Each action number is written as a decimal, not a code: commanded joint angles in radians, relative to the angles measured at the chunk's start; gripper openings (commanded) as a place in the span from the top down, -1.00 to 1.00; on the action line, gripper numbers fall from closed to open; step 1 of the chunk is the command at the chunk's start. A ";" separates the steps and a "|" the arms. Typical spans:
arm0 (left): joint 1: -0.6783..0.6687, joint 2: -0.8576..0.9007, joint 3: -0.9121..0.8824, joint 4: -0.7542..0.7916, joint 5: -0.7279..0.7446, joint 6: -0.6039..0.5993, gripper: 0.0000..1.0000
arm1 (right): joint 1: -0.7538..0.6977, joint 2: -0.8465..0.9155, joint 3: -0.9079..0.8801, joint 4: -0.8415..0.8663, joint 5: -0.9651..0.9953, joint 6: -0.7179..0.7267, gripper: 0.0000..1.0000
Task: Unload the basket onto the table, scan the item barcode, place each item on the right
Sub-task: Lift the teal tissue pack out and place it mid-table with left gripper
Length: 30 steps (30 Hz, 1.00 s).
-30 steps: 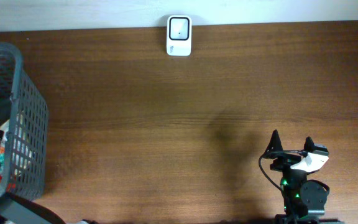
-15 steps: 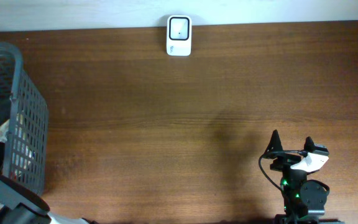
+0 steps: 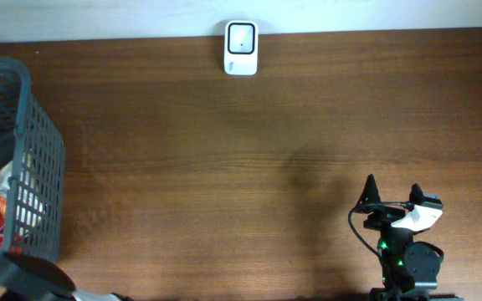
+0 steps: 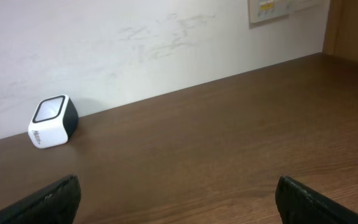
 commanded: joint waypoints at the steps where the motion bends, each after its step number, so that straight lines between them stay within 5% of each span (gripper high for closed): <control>1: -0.119 -0.146 0.137 -0.007 0.211 0.116 0.89 | 0.005 -0.008 -0.006 -0.006 -0.002 -0.005 -0.97; 8: -0.521 -0.205 0.136 -0.066 0.214 0.215 0.78 | 0.005 -0.008 -0.006 -0.006 -0.002 -0.005 -0.97; 15: -0.892 -0.081 0.007 -0.141 0.039 0.221 0.75 | 0.005 -0.008 -0.006 -0.006 -0.002 -0.005 -0.97; 23: -1.113 0.160 -0.163 -0.113 0.046 0.176 0.70 | 0.004 -0.008 -0.006 -0.006 -0.002 -0.005 -0.97; 30: -1.220 0.348 -0.175 -0.083 0.058 0.151 0.19 | 0.005 -0.008 -0.006 -0.006 -0.002 -0.005 -0.97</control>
